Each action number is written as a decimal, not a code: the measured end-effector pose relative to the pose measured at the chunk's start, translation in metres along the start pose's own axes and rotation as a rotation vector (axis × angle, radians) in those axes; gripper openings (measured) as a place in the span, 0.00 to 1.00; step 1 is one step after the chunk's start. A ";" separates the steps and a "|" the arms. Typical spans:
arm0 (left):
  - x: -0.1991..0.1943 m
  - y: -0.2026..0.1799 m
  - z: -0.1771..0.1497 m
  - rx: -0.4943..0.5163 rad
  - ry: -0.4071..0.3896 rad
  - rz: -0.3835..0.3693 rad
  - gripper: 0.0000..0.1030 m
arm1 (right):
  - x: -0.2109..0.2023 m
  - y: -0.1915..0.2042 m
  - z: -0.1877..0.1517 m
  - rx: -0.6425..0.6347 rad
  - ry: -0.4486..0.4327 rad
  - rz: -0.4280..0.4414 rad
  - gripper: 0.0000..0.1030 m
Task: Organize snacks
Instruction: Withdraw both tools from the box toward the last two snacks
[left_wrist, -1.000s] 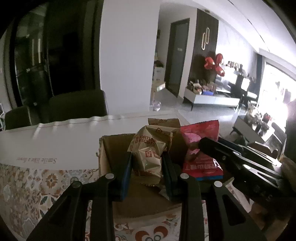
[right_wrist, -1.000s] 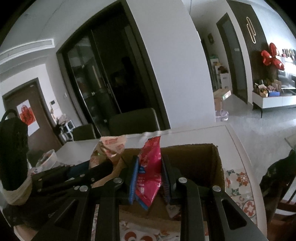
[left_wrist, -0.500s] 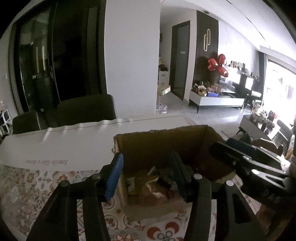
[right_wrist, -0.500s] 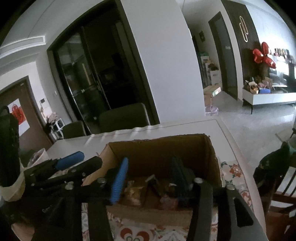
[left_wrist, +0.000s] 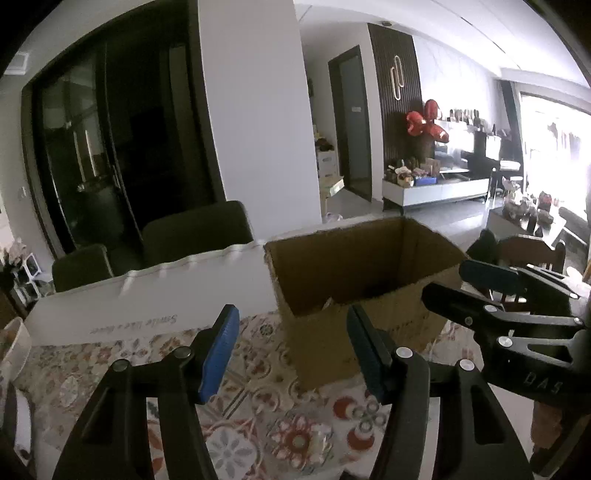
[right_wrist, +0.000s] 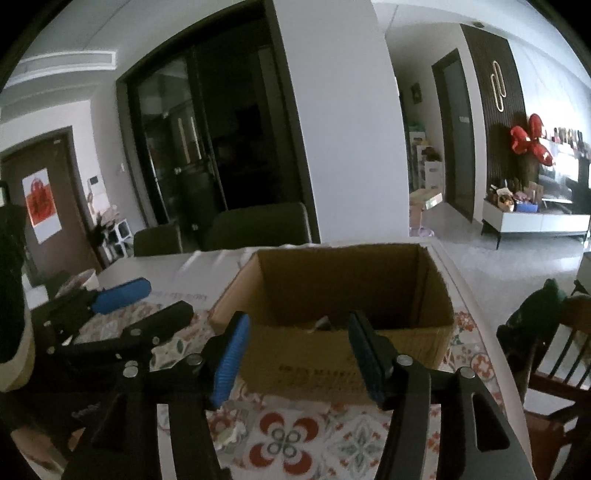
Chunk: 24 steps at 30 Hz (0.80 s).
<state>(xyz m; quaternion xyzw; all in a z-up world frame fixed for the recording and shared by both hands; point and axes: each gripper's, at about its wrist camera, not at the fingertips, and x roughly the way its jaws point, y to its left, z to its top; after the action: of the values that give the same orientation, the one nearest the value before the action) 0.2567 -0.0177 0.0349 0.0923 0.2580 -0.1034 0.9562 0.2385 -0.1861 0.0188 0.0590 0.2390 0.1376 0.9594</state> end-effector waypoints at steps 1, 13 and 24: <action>-0.005 0.002 -0.004 -0.001 -0.001 0.002 0.58 | -0.003 0.002 -0.003 -0.003 0.004 0.002 0.55; -0.026 0.015 -0.054 0.019 0.026 0.039 0.63 | -0.019 0.034 -0.048 -0.059 0.057 -0.013 0.61; -0.009 0.021 -0.102 -0.014 0.141 0.002 0.63 | -0.004 0.052 -0.095 -0.118 0.195 -0.004 0.61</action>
<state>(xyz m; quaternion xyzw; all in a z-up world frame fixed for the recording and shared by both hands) 0.2059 0.0272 -0.0446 0.0931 0.3253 -0.0937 0.9364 0.1778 -0.1331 -0.0541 -0.0120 0.3230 0.1547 0.9336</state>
